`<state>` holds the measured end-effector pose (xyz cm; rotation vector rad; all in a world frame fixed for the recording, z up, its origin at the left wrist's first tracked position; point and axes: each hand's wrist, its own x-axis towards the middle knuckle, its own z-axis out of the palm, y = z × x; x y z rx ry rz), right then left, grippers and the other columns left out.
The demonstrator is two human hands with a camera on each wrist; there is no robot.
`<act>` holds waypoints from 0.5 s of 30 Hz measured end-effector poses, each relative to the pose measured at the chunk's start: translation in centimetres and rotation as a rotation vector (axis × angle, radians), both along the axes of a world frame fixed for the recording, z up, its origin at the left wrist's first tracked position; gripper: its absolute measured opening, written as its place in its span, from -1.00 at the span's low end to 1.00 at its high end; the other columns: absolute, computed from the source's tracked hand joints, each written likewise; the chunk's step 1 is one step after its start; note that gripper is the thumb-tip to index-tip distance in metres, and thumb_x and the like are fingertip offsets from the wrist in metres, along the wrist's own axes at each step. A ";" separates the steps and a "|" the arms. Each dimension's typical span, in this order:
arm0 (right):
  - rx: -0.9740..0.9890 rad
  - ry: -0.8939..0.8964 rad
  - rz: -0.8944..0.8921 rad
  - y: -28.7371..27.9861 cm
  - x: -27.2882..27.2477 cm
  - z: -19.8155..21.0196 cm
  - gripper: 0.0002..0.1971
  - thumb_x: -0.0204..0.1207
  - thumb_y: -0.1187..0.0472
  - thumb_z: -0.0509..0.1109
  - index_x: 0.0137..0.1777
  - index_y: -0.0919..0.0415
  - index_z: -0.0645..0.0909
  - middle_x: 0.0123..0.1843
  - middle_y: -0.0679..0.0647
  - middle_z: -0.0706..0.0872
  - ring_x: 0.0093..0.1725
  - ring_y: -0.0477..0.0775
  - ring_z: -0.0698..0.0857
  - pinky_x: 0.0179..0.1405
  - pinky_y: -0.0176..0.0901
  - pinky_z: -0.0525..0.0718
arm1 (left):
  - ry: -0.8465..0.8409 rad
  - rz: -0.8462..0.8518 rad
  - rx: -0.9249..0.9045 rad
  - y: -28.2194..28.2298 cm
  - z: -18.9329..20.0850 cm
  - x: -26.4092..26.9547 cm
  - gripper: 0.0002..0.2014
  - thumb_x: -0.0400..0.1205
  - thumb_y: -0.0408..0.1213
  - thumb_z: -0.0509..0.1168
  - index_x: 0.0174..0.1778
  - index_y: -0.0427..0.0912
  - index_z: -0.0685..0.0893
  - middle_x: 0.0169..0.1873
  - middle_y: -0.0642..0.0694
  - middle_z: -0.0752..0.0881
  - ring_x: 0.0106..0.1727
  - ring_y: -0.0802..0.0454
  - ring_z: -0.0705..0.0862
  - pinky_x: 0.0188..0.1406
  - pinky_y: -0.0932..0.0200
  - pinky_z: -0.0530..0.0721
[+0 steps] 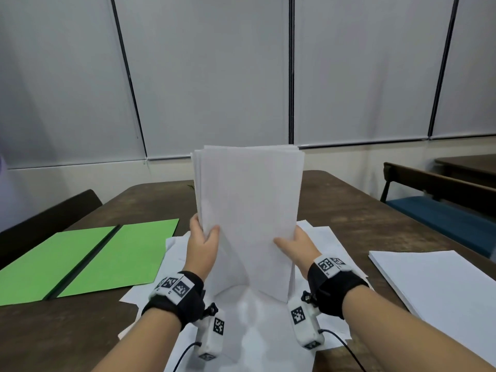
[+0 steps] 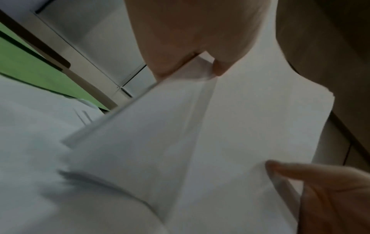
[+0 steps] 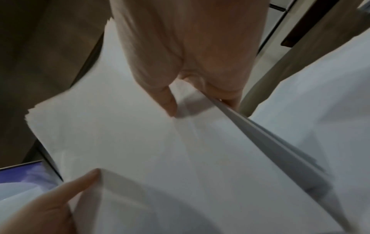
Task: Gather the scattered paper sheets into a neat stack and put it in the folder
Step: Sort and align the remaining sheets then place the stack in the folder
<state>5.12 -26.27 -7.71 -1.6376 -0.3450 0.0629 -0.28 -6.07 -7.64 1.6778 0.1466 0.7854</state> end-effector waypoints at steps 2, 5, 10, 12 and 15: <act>-0.005 -0.003 -0.041 -0.5 0.6 -0.2 -0.73 0.49 0.40 0.34 0.01 -0.02 0.60 0.10 0.09 0.78 0.13 0.14 0.75 0.25 0.17 0.67 | -0.034 0.039 0.030 -0.1 0.5 0.0 -0.64 0.66 -0.41 0.24 0.37 -0.17 0.40 0.12 0.02 0.65 0.17 0.03 0.65 0.27 0.04 0.59; 0.008 0.016 -0.044 -1.8 1.2 0.3 -0.72 0.52 0.44 0.35 0.06 0.03 0.57 0.07 0.06 0.76 0.12 0.15 0.74 0.18 0.08 0.70 | -0.017 0.005 0.043 -0.4 1.8 -0.2 -0.75 0.65 -0.35 0.29 0.22 -0.14 0.47 0.06 -0.01 0.66 0.12 0.02 0.66 0.09 0.14 0.61; -0.117 0.064 -0.142 -5.4 2.4 -0.5 -0.73 0.46 0.49 0.34 0.06 0.16 0.61 -0.03 0.11 0.77 -0.09 0.11 0.76 -0.10 -0.08 0.75 | 0.515 -0.069 -0.006 -0.5 0.9 0.0 -0.65 0.70 0.08 0.12 0.21 -0.12 0.47 0.00 -0.13 0.58 0.03 -0.11 0.60 -0.07 0.04 0.61; -0.286 0.118 -0.210 -7.4 3.1 -1.7 -0.73 0.41 0.45 0.34 0.06 0.19 0.64 0.01 0.18 0.77 0.03 0.24 0.74 0.14 0.09 0.72 | 0.756 -0.047 0.118 0.5 -1.3 0.0 -0.50 0.59 0.10 0.26 0.32 -0.17 0.47 0.24 -0.18 0.57 0.25 -0.19 0.57 0.09 0.01 0.61; -0.632 0.235 -0.267 -9.3 3.5 -3.3 -0.68 0.53 0.37 0.31 0.28 0.36 0.55 0.27 0.21 0.65 0.29 0.25 0.63 0.25 -0.16 0.57 | 1.127 0.017 0.540 1.2 -4.6 0.1 -0.20 0.34 0.18 0.40 0.43 -0.21 0.46 0.40 -0.24 0.49 0.42 -0.22 0.47 0.34 0.03 0.51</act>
